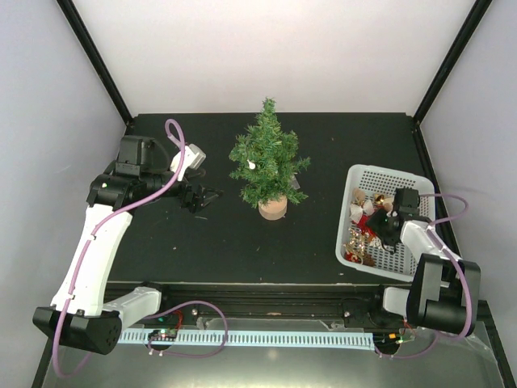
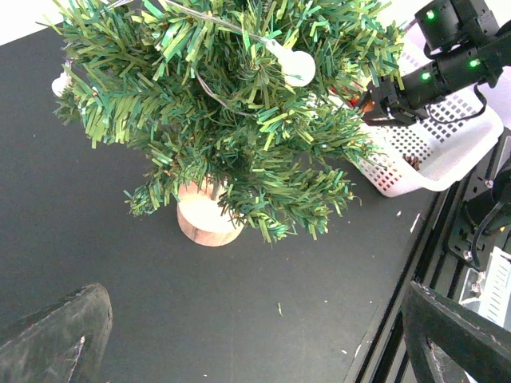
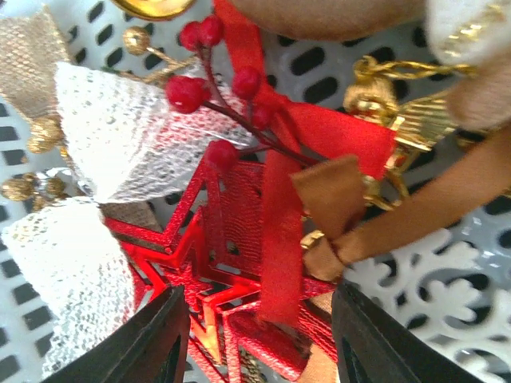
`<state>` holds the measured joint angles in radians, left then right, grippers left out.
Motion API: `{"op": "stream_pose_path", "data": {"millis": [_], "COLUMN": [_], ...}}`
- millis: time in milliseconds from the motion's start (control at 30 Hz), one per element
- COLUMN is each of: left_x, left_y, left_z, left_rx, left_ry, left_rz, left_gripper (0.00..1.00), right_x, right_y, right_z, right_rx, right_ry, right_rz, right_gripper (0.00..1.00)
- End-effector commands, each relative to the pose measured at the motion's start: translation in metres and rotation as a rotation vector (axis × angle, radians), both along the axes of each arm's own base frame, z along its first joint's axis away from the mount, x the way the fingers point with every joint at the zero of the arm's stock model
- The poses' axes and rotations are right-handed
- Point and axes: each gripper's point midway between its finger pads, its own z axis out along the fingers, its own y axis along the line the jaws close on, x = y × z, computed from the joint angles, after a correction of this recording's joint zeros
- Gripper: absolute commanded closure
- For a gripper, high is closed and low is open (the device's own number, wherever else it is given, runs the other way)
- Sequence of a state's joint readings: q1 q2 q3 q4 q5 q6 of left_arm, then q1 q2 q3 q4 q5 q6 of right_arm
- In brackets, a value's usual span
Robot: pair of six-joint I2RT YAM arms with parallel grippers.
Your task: Decorate the small christmas tree
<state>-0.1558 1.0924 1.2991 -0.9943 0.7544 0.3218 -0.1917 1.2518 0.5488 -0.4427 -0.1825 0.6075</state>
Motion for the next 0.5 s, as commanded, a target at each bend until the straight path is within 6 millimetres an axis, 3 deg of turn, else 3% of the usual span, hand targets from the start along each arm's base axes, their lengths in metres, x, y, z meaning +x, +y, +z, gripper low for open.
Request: {"op": "stream_pose_path", "data": {"millis": [0,467], "left_x": [0.003,0.005], "left_y": [0.003,0.003], "left_z": [0.005,0.001], "left_rx": [0.000,0.005], "left_ry": [-0.028,-0.021], "left_rz": [0.011,0.018], "left_gripper": [0.01,0.01], "right_x": [0.007,0.027], "right_y": [0.013,0.015], "right_z": [-0.003,0.057], "right_rx": [0.088,0.078], "right_ry": [-0.042,-0.317], "right_rz": [0.014,0.030], "right_gripper": [0.49,0.52]}}
